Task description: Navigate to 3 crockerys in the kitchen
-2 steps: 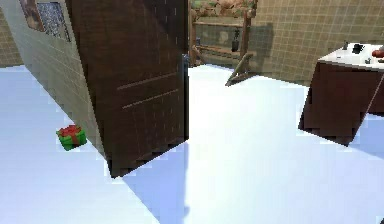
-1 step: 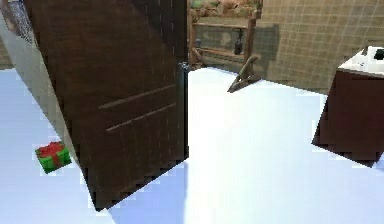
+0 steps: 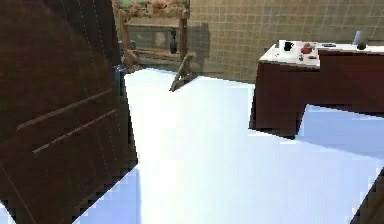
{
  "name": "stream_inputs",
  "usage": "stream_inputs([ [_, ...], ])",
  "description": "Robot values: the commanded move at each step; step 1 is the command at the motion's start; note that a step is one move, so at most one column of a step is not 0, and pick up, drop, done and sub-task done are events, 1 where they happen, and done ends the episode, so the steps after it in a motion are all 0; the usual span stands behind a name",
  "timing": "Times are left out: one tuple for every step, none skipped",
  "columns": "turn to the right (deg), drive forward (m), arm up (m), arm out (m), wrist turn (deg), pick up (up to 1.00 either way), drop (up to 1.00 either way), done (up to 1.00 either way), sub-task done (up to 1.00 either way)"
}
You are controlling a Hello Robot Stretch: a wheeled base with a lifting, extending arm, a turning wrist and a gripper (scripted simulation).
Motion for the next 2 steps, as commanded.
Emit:
stream_inputs([
  [0.0, 1.00, 0.00, 0.00, 0.0, 0.00, 0.00, 0.00, 0.00],
  [3.0, 0.00, 0.00, 0.00, 0.0, 0.00, 0.00, 0.00, 0.00],
])
